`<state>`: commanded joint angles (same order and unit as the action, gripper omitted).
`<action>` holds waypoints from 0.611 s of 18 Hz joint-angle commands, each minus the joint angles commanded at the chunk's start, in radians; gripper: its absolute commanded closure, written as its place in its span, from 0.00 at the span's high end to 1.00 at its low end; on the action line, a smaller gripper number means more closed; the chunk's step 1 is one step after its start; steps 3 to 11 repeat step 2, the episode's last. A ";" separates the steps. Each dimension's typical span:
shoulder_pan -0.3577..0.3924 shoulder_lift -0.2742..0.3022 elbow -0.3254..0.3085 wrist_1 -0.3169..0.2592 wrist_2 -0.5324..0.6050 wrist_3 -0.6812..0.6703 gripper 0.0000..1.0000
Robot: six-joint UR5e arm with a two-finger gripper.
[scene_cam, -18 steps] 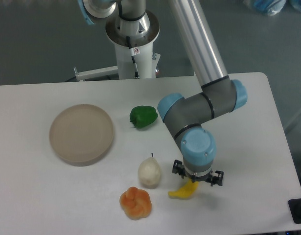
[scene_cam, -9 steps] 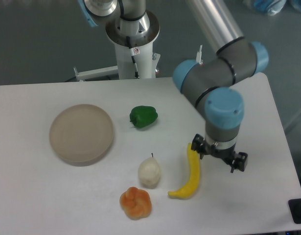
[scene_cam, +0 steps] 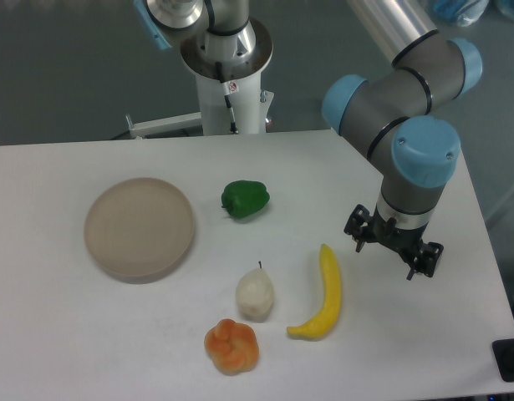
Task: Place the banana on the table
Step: 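Lift the open gripper up and away from the banana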
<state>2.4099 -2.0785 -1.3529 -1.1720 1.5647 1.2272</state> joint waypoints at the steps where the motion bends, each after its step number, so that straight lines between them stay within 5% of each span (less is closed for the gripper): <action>1: 0.000 0.000 -0.003 0.003 0.000 0.000 1.00; 11: 0.000 0.000 -0.003 0.005 0.002 0.000 1.00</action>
